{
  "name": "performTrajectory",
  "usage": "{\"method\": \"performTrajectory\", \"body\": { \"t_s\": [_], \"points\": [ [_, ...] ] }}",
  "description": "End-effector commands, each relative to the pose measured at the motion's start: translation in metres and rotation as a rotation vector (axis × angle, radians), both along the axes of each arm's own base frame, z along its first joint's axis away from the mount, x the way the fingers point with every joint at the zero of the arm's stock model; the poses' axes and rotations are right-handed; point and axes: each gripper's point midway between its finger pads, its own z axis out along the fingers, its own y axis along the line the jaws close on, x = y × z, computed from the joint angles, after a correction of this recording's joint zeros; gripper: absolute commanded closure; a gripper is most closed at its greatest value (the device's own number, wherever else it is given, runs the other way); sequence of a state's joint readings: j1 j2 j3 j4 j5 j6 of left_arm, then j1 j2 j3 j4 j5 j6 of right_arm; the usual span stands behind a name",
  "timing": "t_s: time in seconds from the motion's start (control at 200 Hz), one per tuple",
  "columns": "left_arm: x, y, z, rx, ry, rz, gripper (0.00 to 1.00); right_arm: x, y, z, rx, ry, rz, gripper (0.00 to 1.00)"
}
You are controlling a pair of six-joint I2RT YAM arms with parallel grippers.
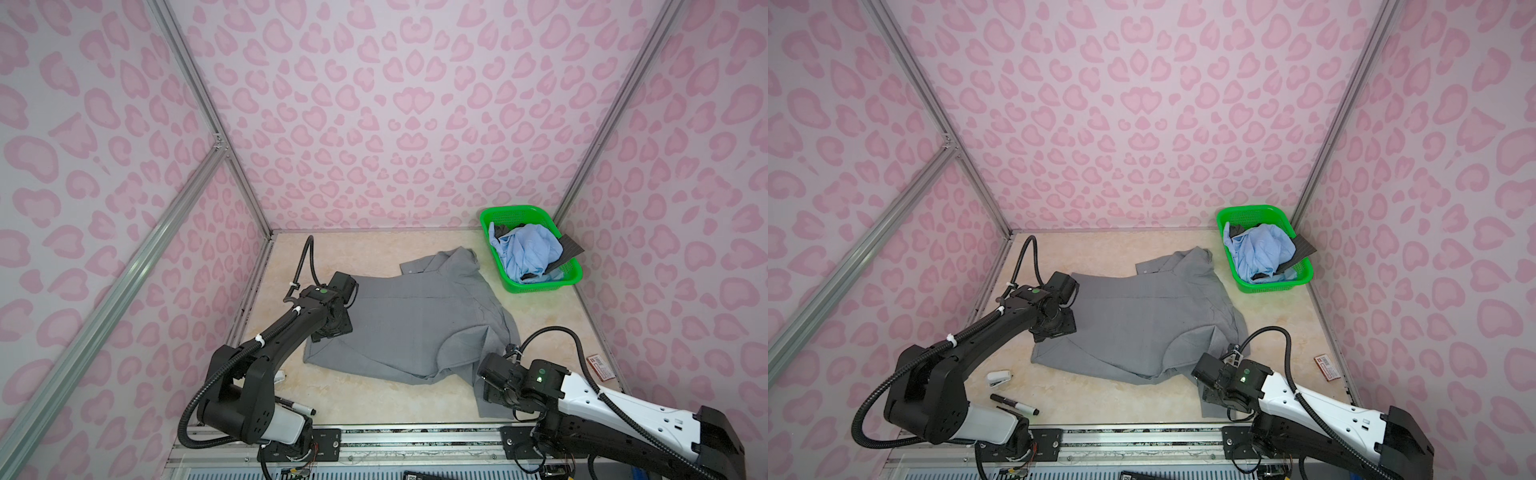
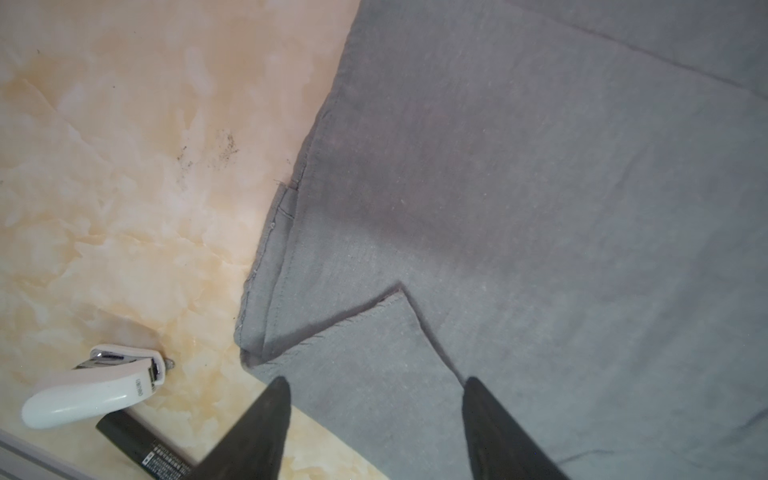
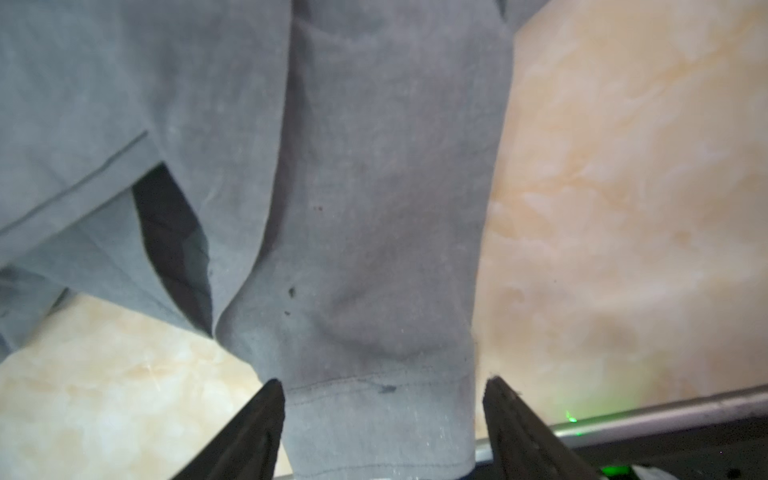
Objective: Fold and stack the long sleeve shirts
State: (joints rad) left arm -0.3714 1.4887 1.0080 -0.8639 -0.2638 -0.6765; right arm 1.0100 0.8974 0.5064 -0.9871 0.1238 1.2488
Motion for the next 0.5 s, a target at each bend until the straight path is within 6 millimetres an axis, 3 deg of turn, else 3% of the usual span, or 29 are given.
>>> {"method": "performTrajectory", "body": {
  "t_s": [0.0, 0.245, 0.495],
  "points": [
    [0.002, 0.005, -0.008, 0.047, 0.032, -0.005, 0.27, -0.008, -0.01, -0.004, -0.058, 0.018, -0.039, 0.23],
    [0.002, 0.01, -0.033, 0.093, 0.099, 0.006, 0.28, -0.014, 0.0, -0.014, -0.109, 0.065, 0.012, 0.28],
    [-0.001, 0.014, -0.045, 0.094, 0.121, 0.007, 0.42, -0.023, 0.016, -0.037, 0.002, 0.098, 0.043, 0.59]
  ]
}}
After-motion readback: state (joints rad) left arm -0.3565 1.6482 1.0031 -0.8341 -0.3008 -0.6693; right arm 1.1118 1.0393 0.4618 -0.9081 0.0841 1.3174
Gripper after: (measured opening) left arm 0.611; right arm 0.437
